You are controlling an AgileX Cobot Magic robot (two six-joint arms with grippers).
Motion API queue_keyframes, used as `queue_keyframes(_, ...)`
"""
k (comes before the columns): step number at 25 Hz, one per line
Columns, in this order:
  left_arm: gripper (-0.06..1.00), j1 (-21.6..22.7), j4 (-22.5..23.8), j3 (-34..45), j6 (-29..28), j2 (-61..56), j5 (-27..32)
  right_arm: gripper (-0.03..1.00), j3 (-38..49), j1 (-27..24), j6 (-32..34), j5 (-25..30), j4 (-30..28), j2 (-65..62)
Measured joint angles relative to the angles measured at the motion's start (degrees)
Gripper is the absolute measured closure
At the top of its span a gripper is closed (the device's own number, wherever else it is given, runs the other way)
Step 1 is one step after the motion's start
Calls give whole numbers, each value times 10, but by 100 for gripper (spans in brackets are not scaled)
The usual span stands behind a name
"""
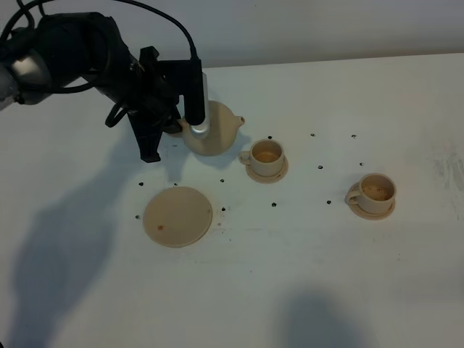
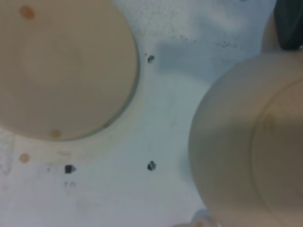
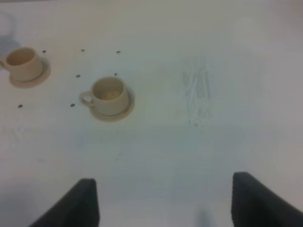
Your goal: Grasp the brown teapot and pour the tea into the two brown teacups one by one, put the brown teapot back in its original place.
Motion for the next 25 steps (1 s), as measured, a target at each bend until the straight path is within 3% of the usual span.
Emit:
queue_keyframes(6,86,-4,32,-4,16,12,-22,39,0,0,0,0,0,0)
queue_keyframes(25,86,-30,40,-6,104,20,-108,39,0,0,0,0,0,0)
